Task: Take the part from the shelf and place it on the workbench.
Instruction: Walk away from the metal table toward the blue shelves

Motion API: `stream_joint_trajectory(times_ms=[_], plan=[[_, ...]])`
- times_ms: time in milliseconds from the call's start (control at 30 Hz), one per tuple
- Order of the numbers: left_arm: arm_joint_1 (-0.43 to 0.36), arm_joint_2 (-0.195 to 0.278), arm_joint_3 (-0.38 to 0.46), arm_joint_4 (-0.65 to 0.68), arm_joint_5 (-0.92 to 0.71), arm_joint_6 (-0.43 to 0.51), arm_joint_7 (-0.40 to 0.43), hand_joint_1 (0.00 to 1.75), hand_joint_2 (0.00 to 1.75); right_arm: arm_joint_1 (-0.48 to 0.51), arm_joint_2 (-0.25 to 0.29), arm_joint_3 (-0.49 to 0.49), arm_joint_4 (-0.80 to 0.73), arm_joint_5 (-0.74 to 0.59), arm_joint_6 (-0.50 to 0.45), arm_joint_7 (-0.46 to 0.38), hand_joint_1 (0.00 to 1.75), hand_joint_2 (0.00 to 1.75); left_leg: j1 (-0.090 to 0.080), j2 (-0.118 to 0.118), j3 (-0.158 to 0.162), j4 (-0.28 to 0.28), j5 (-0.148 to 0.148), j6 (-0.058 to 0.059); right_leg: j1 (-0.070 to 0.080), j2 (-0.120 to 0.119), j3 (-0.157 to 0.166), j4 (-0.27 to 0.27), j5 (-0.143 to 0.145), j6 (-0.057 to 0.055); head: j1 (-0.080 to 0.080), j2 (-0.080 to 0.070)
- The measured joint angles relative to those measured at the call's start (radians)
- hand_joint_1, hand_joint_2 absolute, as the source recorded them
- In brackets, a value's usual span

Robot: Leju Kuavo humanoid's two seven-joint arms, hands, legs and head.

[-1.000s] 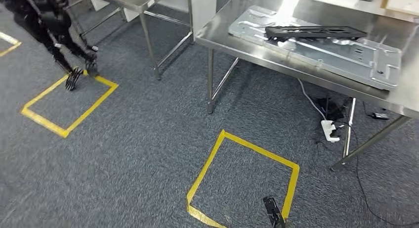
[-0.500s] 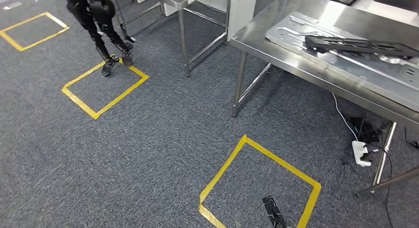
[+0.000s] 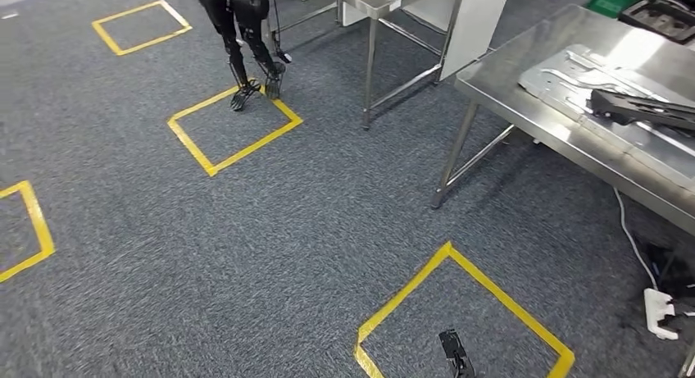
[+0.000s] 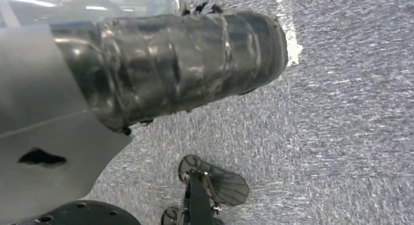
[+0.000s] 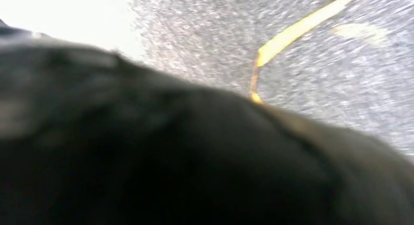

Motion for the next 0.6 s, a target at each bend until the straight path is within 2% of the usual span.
stream_joint_trajectory(times_ms=[33, 67, 100, 133, 167, 233, 267, 300, 333, 367, 400, 433, 467, 500, 533, 600], plan=[[0.0, 0.001, 0.0, 0.0, -0.001, -0.001, -0.001, 0.0, 0.0, 0.0, 0.001, 0.0, 0.0, 0.001, 0.0, -0.004, 0.0, 0.0, 0.001, -0.011, -0.004, 0.001, 0.0, -0.006, 0.003, 0.001, 0.002, -0.003, -0.005, -0.004, 0.0, 0.0], [0.001, 0.003, 0.0, 0.0, 0.0, -0.001, -0.003, 0.0, 0.0, -0.001, 0.002, 0.0, 0.0, 0.003, 0.0, -0.008, 0.0, 0.0, 0.003, -0.024, -0.008, 0.0, 0.002, -0.012, 0.004, -0.01, 0.005, -0.005, -0.003, -0.009, 0.0, 0.0], [0.003, 0.006, 0.0, 0.0, 0.003, -0.002, -0.003, 0.0, 0.0, -0.002, 0.005, 0.0, 0.0, 0.005, 0.0, -0.012, 0.0, 0.0, 0.005, -0.027, -0.01, 0.001, 0.002, -0.017, 0.004, -0.024, 0.009, -0.008, -0.001, -0.015, 0.0, 0.0], [0.006, 0.008, 0.0, 0.0, 0.006, -0.002, -0.003, 0.0, 0.0, -0.003, 0.007, 0.001, 0.0, 0.007, 0.0, -0.015, 0.0, 0.0, 0.003, -0.01, -0.016, 0.01, -0.003, -0.021, 0.003, -0.035, 0.013, -0.012, 0.001, -0.022, -0.001, 0.0], [0.007, 0.01, 0.0, 0.0, 0.01, -0.003, -0.001, 0.0, 0.0, -0.003, 0.009, 0.002, 0.001, 0.007, 0.0, -0.019, 0.0, 0.0, 0.002, 0.018, -0.03, 0.036, -0.018, -0.026, 0.001, -0.048, 0.017, -0.015, 0.003, -0.028, -0.002, 0.0], [0.005, 0.012, 0.0, 0.0, 0.011, -0.008, 0.009, 0.0, 0.0, -0.002, 0.011, 0.003, 0.001, 0.001, 0.001, -0.031, 0.0, 0.0, 0.002, 0.087, -0.083, 0.145, -0.071, -0.035, 0.004, -0.075, 0.021, -0.018, 0.002, -0.037, -0.005, 0.0], [0.003, 0.012, 0.0, 0.0, 0.008, -0.01, 0.017, 0.0, 0.0, -0.001, 0.012, 0.003, 0.001, -0.004, 0.001, -0.039, 0.0, 0.0, 0.005, 0.104, -0.117, 0.209, -0.096, -0.04, 0.006, -0.092, 0.022, -0.018, -0.001, -0.04, -0.006, 0.0], [0.002, 0.012, 0.0, 0.0, 0.004, -0.013, 0.025, 0.0, 0.0, 0.0, 0.013, 0.003, 0.001, -0.009, 0.001, -0.048, 0.0, 0.0, 0.007, 0.112, -0.142, 0.255, -0.109, -0.043, 0.008, -0.107, 0.024, -0.017, -0.003, -0.041, -0.006, 0.0], [0.003, 0.012, 0.0, 0.0, -0.002, -0.016, 0.031, 0.0, 0.0, 0.001, 0.013, 0.003, 0.001, -0.011, 0.001, -0.055, 0.0, 0.0, 0.009, 0.116, -0.151, 0.269, -0.104, -0.044, 0.009, -0.122, 0.026, -0.017, -0.006, -0.041, -0.006, 0.0], [0.004, 0.013, 0.0, 0.0, -0.006, -0.02, 0.036, 0.0, 0.0, 0.0, 0.014, 0.004, 0.001, -0.009, 0.001, -0.06, 0.0, 0.0, 0.009, 0.121, -0.138, 0.243, -0.08, -0.044, 0.009, -0.136, 0.029, -0.017, -0.009, -0.041, -0.006, 0.0], [0.005, 0.015, 0.0, 0.0, -0.01, -0.023, 0.039, 0.0, 0.0, 0.0, 0.016, 0.004, 0.001, -0.003, 0.0, -0.062, 0.0, 0.0, 0.009, 0.131, -0.107, 0.183, -0.046, -0.042, 0.009, -0.148, 0.034, -0.017, -0.013, -0.039, -0.006, 0.0], [0.005, 0.017, 0.0, 0.0, -0.013, -0.026, 0.04, 0.0, 0.0, -0.001, 0.018, 0.005, 0.001, 0.005, -0.001, -0.061, 0.0, 0.0, 0.006, 0.154, -0.07, 0.112, -0.018, -0.037, 0.01, -0.16, 0.04, -0.018, -0.017, -0.037, -0.006, 0.0], [0.003, 0.02, 0.0, 0.0, -0.017, -0.029, 0.039, 0.0, 0.0, -0.002, 0.021, 0.007, 0.001, 0.014, -0.002, -0.056, 0.0, 0.0, 0.001, 0.173, -0.038, 0.052, 0.001, -0.031, 0.012, -0.171, 0.045, -0.018, -0.022, -0.033, -0.006, 0.0], [0.001, 0.023, 0.0, 0.0, -0.021, -0.031, 0.037, 0.0, 0.0, -0.002, 0.022, 0.011, 0.001, 0.023, -0.003, -0.048, 0.0, 0.0, -0.004, 0.187, -0.019, 0.016, 0.009, -0.024, 0.014, -0.181, 0.049, -0.019, -0.026, -0.028, -0.005, 0.0], [0.0, 0.026, -0.001, 0.0, -0.026, -0.034, 0.035, 0.0, 0.0, -0.004, 0.024, 0.014, 0.001, 0.03, -0.005, -0.04, 0.0, 0.0, -0.008, 0.192, -0.012, 0.002, 0.007, -0.019, 0.016, -0.19, 0.052, -0.022, -0.028, -0.023, -0.005, 0.0], [0.001, 0.034, -0.002, 0.0, -0.036, -0.04, 0.026, 0.0, 0.0, -0.006, 0.028, 0.021, 0.001, 0.037, -0.007, -0.026, 0.0, 0.0, -0.008, 0.168, -0.008, -0.007, 0.01, -0.008, 0.017, -0.203, 0.063, -0.03, -0.032, -0.013, -0.005, 0.0]])
